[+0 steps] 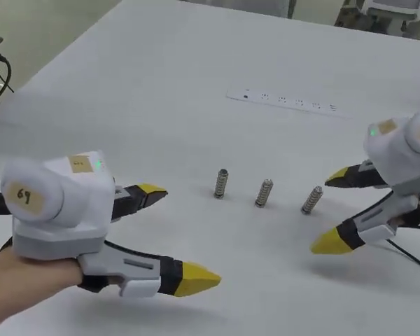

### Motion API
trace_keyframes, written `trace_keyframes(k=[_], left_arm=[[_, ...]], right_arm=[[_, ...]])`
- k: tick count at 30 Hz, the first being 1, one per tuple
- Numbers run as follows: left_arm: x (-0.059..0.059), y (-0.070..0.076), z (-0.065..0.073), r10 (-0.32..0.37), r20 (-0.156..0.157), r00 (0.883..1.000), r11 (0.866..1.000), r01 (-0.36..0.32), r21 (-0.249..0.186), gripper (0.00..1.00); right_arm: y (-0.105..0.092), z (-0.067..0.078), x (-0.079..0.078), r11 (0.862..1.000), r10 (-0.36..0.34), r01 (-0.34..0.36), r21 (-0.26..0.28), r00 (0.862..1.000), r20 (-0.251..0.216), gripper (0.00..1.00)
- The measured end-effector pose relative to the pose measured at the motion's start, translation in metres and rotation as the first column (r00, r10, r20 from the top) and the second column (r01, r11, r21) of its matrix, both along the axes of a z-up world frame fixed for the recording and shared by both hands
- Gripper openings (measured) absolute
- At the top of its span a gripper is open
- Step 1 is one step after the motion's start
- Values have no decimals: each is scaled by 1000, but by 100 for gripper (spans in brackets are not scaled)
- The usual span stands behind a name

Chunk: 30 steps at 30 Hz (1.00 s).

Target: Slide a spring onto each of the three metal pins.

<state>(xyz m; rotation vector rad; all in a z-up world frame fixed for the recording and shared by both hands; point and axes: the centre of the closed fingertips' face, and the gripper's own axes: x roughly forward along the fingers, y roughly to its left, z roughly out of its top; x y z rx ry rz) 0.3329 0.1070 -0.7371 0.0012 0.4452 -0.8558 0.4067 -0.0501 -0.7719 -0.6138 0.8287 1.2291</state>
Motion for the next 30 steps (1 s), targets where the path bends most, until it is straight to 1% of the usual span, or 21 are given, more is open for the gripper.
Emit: trace_keyframes(k=[2, 4, 6, 7, 8, 9, 10, 11, 12, 14, 15, 16, 17, 18, 19, 22, 26, 30], left_arm=[[0, 1, 2, 8, 1, 1000, 1000, -8, -9, 89], [-1, 1, 4, 8, 5, 1000, 1000, -8, 1, 89], [-3, 0, 7, 9, 5, 1000, 1000, -9, 1, 88], [-4, 0, 7, 6, 6, 1000, 1000, -6, 5, 88], [-5, 0, 7, 6, 4, 1000, 1000, -7, 11, 88], [-6, 1, 7, 7, 1, 1000, 1000, -7, 14, 88], [-6, 1, 7, 7, 0, 1000, 1000, -7, 14, 88], [-7, 1, 9, 9, 1, 1000, 1000, -9, 13, 88], [-7, 1, 10, 10, 2, 1000, 1000, -10, 11, 88], [-6, 3, 15, 21, 14, 1000, 1000, -21, -4, 89], [-7, 4, 14, 23, 9, 1000, 1000, -23, -5, 89], [-8, 5, 12, 21, 1, 1000, 1000, -21, 2, 89], [-10, 7, 11, 8, 3, 1000, 1000, -8, 26, 89], [-11, 7, 10, 1, 11, 1000, 999, -1, 47, 88], [-11, 8, 11, 4, 12, 1000, 999, -5, 51, 88], [-13, 8, 19, 17, 25, 1000, 999, -18, 32, 89], [-20, 8, 25, 15, 38, 999, 999, -16, 37, 89], [-24, 11, 28, 14, 42, 999, 999, -15, 44, 89]], right_arm=[[0, 4, -2, 999, -28, 28, 42, 1000, 9, 82], [-6, 5, -6, 997, -62, 62, 47, 998, 3, 82], [-8, 6, -11, 995, -75, 75, 66, 997, 3, 81], [-9, 8, -14, 992, -98, 98, 80, 995, -2, 81], [-8, 10, -16, 990, -107, 107, 95, 994, 0, 81], [-6, 13, -18, 984, -124, 123, 130, 992, 5, 81], [-6, 15, -20, 979, -141, 140, 146, 990, -4, 81], [-7, 15, -23, 975, -156, 156, 158, 988, -17, 81], [-7, 15, -24, 974, -158, 159, 159, 987, -16, 81], [-10, 18, -29, 967, -186, 187, 172, 982, -19, 81], [-10, 20, -30, 963, -197, 197, 182, 980, -20, 81], [-13, 24, -31, 957, -214, 212, 197, 977, -10, 81], [-13, 25, -32, 955, -219, 216, 203, 976, -7, 82], [-16, 29, -36, 951, -228, 225, 213, 974, -11, 82], [-20, 33, -41, 946, -236, 234, 225, 972, -15, 82], [-31, 36, -50, 946, -243, 239, 218, 970, -8, 82], [-42, 44, -68, 935, -272, 266, 235, 962, -7, 83], [-47, 48, -83, 930, -289, 281, 236, 957, -2, 83]])
